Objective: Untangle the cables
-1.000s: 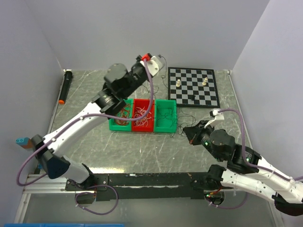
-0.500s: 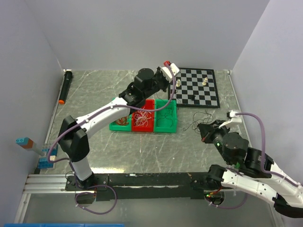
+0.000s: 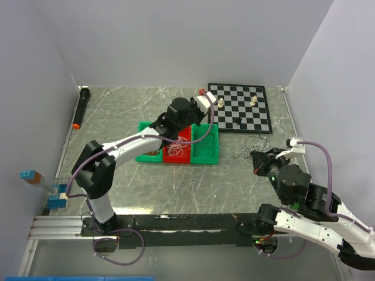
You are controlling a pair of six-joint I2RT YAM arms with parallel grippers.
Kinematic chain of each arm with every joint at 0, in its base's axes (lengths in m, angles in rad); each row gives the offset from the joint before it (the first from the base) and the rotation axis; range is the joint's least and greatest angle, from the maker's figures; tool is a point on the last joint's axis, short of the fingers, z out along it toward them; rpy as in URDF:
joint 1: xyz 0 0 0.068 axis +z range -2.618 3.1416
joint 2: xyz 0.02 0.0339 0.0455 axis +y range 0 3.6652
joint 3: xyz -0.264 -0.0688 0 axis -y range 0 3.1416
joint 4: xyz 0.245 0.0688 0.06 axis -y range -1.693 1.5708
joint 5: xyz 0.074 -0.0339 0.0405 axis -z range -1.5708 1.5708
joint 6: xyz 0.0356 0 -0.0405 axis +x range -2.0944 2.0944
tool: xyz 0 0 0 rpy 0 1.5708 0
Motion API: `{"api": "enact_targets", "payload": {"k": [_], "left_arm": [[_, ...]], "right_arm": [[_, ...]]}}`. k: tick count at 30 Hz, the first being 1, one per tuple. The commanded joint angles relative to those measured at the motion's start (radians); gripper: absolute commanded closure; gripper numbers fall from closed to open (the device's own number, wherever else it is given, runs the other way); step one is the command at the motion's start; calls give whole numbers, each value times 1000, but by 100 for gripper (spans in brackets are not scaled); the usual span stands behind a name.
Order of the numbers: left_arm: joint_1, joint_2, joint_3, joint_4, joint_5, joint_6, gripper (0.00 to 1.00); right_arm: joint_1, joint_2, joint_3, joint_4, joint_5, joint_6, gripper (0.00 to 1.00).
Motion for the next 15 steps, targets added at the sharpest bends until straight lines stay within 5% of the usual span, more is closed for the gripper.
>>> {"api": "enact_targets", "payload": {"k": [1, 9, 15], "left_arm": [[15, -43, -35, 88, -45, -20, 99], [12, 4, -69, 105, -38, 9, 99], [-16, 162, 59, 40, -28, -17, 99]], "right_arm": [[5, -1, 12, -8, 29, -16, 100], [5, 9, -3, -8, 31, 2, 100], [5, 9, -7, -16, 40, 5, 100]]}}
